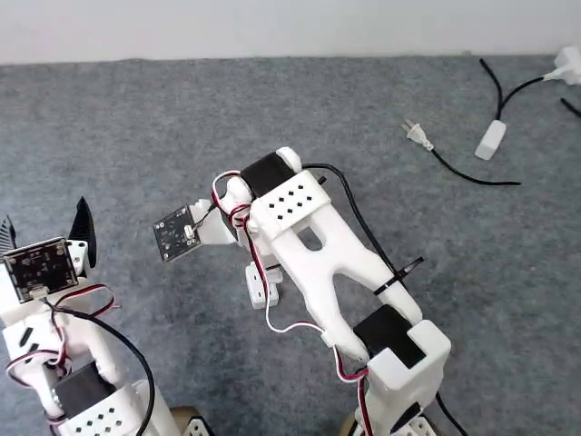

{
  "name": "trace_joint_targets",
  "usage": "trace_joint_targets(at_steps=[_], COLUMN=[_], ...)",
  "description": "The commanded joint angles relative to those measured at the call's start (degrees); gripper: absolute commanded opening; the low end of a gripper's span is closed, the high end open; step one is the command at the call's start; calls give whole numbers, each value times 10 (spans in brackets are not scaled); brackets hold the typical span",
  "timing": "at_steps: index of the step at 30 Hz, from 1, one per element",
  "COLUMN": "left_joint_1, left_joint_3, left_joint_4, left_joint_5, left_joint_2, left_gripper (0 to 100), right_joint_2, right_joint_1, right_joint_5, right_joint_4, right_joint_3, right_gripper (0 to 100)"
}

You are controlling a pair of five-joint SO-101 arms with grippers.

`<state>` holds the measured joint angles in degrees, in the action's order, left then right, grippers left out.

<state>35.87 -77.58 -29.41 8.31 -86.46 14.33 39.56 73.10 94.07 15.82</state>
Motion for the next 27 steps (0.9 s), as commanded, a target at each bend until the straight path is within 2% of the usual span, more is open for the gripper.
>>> trace_joint_targets(at_steps=[1, 27], left_joint_1=[1, -1], left_joint_3=[15, 13], left_joint_4=[18, 18], left_joint_5=[-4, -4], left_joint_2=[-3, -3], left_gripper=[331, 331], right_joint_2=[6, 35], right_joint_1=[-7, 39], right_joint_5=[-26, -41], right_joint_4=[-36, -52], right_joint_3=[3, -39], right_gripper=[7, 8])
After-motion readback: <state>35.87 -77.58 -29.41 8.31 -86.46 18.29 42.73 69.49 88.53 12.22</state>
